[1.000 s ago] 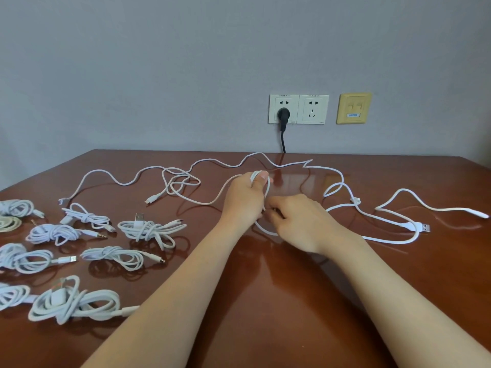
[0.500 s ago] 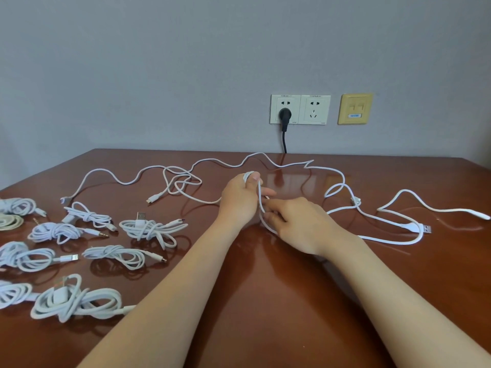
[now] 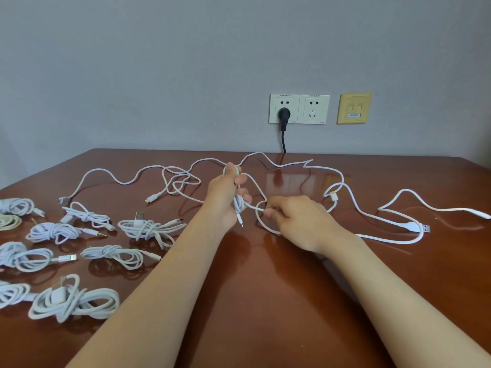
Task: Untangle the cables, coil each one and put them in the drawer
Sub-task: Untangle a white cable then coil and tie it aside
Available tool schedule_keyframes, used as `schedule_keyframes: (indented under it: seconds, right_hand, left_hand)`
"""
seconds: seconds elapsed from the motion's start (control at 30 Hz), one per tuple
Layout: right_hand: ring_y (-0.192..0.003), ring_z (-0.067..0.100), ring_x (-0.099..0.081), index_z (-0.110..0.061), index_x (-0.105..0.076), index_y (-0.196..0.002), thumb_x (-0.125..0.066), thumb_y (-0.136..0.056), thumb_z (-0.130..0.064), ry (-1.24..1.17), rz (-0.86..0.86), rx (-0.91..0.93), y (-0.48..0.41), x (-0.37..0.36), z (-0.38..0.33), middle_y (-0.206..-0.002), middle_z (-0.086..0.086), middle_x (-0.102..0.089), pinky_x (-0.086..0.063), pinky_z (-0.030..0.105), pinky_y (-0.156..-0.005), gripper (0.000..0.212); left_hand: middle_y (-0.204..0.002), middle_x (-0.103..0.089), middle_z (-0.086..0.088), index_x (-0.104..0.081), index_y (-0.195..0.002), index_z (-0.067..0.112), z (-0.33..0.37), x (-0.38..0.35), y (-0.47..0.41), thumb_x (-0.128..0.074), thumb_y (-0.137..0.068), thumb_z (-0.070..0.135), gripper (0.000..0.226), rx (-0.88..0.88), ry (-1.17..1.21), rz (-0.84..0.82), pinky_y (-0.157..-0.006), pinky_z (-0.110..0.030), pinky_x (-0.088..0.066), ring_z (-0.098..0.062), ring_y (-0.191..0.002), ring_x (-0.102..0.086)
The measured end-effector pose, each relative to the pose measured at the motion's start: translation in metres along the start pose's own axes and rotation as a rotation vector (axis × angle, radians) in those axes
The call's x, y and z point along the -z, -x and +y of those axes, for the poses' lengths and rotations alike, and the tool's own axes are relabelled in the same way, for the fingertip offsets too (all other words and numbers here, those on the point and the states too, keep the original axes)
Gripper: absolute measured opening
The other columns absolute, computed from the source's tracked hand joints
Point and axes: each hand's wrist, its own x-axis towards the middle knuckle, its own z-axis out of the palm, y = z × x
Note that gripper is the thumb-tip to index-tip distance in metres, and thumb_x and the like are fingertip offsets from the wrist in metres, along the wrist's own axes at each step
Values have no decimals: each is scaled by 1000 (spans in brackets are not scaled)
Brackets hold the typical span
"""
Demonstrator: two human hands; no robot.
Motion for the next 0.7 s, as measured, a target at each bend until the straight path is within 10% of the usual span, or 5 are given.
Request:
schedule_keyframes:
  seconds: [0.27,0.7]
  right_hand:
    - [-87,25,-50,-16,-63,-97,-52,-93,-28,48,365,76,-3,7,4,-82,-1,-44,-23,30,-64,17]
    - [-62,2,-40,-22,-73,-84,-68,-83,-18,-243,304,224,-6,1,0,-66,-10,-35,-29,25,-60,7]
  left_hand:
    - [-37,-34,11,-39,-73,19,3,6,-3,-30,-103,30,33,5,-45,29,-33,-7,-24,-2,-27,-24]
    - [-43,-39,7,-47,-76,14,-9,-5,1,-35,-102,28,32,-101,-481,-53,-37,-11,-25,-5,-29,-30]
